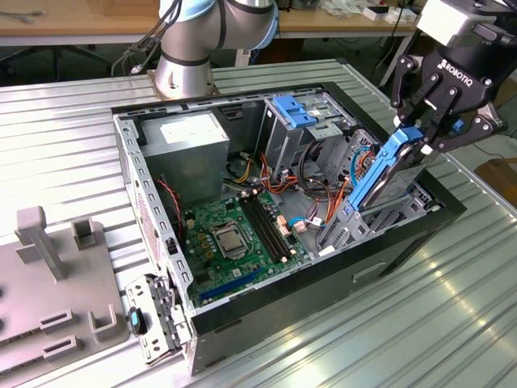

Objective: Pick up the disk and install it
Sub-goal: 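Insert the disk into the insertion slot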

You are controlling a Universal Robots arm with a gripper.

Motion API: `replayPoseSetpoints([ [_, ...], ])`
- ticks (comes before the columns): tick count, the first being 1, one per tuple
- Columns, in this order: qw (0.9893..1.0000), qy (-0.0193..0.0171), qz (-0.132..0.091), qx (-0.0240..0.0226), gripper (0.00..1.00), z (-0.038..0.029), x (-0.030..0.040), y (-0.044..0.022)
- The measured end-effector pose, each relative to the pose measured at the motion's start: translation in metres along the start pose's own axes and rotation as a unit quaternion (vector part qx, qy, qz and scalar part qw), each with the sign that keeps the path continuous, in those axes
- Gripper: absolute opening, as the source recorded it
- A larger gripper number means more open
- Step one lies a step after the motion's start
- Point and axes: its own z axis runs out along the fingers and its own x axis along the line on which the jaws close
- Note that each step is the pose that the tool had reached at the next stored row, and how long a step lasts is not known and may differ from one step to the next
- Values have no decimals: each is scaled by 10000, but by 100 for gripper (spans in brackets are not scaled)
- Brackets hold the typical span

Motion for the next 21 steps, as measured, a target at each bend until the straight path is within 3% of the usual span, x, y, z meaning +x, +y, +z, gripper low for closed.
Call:
replayPoseSetpoints([
  [21, 10000, 0, 0, 0, 37, 164, -1, -5],
])
